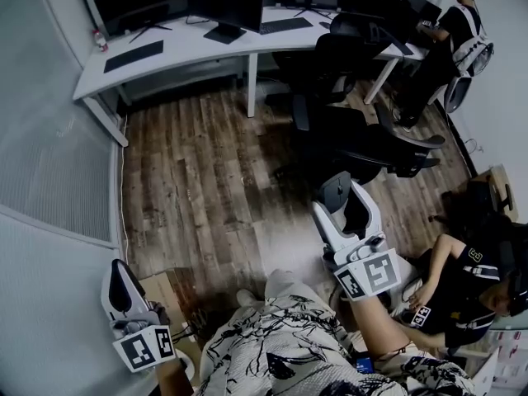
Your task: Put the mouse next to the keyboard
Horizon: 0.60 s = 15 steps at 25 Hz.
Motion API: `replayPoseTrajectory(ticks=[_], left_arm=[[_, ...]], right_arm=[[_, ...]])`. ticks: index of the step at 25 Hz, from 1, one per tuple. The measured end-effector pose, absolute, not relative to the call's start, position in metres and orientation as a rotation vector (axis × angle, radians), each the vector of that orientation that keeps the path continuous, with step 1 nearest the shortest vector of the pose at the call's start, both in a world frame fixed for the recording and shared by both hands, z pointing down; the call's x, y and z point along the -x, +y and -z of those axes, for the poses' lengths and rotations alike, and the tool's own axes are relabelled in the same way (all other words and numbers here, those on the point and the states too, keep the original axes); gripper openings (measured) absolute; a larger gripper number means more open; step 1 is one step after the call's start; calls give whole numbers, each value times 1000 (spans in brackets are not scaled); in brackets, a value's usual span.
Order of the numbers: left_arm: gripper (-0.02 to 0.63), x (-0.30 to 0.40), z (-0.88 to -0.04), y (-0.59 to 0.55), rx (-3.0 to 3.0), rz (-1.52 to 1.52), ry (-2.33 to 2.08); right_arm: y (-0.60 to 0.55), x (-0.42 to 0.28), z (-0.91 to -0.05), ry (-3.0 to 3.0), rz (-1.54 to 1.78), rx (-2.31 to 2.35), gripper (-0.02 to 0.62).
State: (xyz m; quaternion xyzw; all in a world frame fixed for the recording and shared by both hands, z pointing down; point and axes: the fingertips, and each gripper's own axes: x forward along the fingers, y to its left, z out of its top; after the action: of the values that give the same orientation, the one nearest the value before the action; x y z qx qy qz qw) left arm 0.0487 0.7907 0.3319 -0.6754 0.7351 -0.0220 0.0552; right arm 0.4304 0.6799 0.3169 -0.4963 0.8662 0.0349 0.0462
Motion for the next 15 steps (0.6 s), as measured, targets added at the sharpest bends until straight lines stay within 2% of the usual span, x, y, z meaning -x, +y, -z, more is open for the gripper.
replayPoseTrajectory(ticks=[15], left_arm=[[-8,-28,-334,732,1993,73,2291]], right_arm=[[605,-413,-325,2648,-113,1503,302]])
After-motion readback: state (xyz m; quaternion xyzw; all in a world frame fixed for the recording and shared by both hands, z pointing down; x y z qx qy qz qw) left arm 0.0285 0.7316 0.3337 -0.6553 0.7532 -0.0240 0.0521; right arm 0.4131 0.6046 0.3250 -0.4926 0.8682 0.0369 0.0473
